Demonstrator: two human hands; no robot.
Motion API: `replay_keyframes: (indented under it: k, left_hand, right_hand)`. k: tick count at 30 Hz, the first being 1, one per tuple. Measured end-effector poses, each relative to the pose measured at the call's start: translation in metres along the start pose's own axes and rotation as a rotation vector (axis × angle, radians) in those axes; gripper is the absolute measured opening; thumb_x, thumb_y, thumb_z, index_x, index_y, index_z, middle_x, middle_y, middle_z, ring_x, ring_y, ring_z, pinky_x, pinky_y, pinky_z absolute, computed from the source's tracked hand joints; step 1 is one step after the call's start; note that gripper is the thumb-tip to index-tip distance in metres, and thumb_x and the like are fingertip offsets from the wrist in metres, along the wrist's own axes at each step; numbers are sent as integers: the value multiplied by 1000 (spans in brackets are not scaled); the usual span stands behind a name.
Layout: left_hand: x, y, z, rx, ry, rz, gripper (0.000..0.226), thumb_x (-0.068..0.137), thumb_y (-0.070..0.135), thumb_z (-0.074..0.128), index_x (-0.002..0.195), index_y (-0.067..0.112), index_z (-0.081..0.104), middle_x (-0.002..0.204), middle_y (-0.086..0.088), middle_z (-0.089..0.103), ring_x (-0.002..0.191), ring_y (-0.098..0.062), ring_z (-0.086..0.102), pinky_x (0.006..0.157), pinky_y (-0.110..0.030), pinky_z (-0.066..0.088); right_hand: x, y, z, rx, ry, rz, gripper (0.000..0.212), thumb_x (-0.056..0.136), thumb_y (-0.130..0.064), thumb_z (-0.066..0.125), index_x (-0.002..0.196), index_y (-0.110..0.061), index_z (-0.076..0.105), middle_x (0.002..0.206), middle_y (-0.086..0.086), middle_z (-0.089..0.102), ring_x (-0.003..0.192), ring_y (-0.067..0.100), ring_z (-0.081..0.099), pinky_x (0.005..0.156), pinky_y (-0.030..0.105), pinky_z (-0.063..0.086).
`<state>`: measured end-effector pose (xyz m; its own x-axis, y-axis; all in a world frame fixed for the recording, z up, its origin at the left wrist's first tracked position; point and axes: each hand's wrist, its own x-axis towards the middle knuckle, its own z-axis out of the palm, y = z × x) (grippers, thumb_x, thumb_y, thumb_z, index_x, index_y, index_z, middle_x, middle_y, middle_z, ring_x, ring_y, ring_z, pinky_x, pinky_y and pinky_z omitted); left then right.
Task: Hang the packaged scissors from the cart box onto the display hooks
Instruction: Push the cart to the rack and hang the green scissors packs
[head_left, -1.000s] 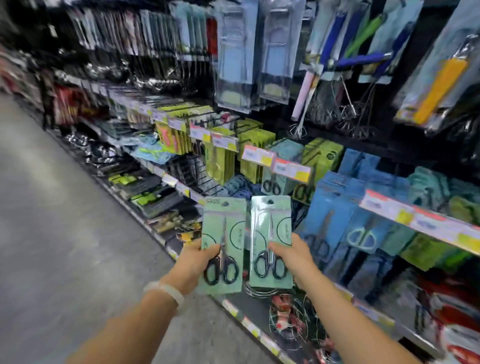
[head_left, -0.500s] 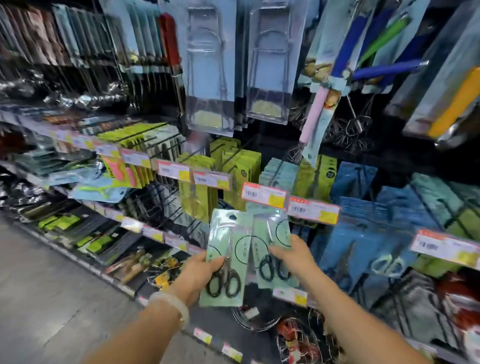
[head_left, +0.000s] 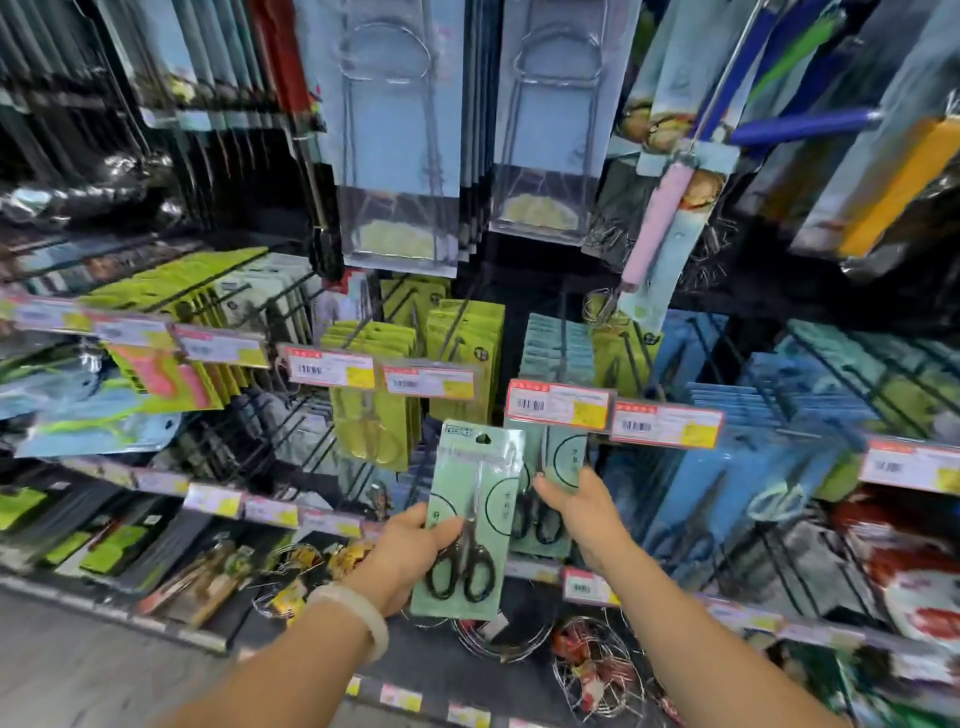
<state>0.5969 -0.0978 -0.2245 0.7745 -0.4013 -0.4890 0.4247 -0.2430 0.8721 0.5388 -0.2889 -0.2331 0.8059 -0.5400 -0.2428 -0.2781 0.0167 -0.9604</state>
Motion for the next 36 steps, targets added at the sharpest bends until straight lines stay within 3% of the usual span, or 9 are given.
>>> replay_keyframes:
  k: [3, 7, 13, 18, 22, 24, 27, 34, 36]
  left_hand:
    - [4, 0, -4, 31, -7, 19, 18, 91, 12, 60, 109, 8, 64, 103, -9, 71, 98, -28, 65, 89, -44, 53]
    - [5, 3, -6, 80, -24, 33, 17, 92, 14, 59, 107, 9, 65, 104, -10, 71, 103, -29, 64, 95, -45, 50]
    - [5, 8, -7, 71, -47, 55, 12, 92, 12, 58, 103, 9, 65, 105, -11, 70, 103, -29, 64, 95, -42, 50]
    - [9, 7, -4, 57, -87, 42, 9, 92, 13, 59, 98, 12, 65, 104, -12, 71, 101, -30, 66, 93, -47, 51]
    - [12, 2, 9, 52, -106, 31, 8, 92, 12, 59, 96, 13, 66, 105, -13, 71, 102, -32, 65, 93, -47, 51]
    - [14, -1, 17, 41, -123, 23, 9, 91, 10, 60, 97, 11, 66, 103, -15, 71, 100, -33, 66, 91, -47, 53]
    - [15, -1, 32, 63, -100, 55, 7, 90, 11, 61, 95, 10, 66, 100, -14, 71, 94, -30, 67, 89, -44, 54]
    - [26, 32, 59, 194, 18, 291, 10, 87, 18, 65, 80, 13, 60, 85, -6, 67, 81, -20, 61, 85, -41, 51]
    - [30, 40, 65, 195, 28, 295, 11, 88, 20, 63, 80, 13, 61, 87, -6, 67, 83, -22, 61, 85, -42, 50]
  right_hand:
    - [-7, -2, -2, -19, 10, -29, 113, 58, -66, 74, 146, -11, 27, 152, 4, 31, 138, 24, 32, 114, 43, 29]
    - [-7, -5, -5, -26, 44, 3, 81, 87, -32, 64, 148, -5, 17, 153, 1, 22, 142, 23, 23, 116, 38, 23]
    - [0, -18, -4, -27, 44, 25, 59, 92, -25, 58, 138, 0, 30, 137, -2, 40, 122, 15, 41, 105, 30, 32]
    - [-1, -25, -9, -193, 143, 122, 69, 92, -43, 50, 143, -5, 25, 136, 13, 47, 122, 29, 48, 96, 33, 40]
    - [-22, -11, -2, -155, -29, 101, 32, 87, -44, 58, 102, -15, 59, 106, -3, 64, 100, 15, 61, 92, 30, 49]
    - [-34, -1, 3, -163, -107, 78, 15, 87, -29, 64, 85, -16, 58, 77, -11, 63, 73, 2, 61, 69, 15, 50]
    - [-37, 7, 2, -182, -20, 9, 31, 88, -12, 63, 63, -18, 45, 47, -12, 44, 46, 0, 42, 46, 11, 35]
    - [-22, -21, -16, -179, 136, -195, 7, 89, -13, 61, 87, -6, 59, 81, 13, 61, 76, 16, 53, 72, 27, 45]
    - [-17, -28, -19, -172, 158, -226, 11, 90, -12, 59, 98, -6, 63, 86, 7, 66, 77, 11, 56, 77, 24, 48]
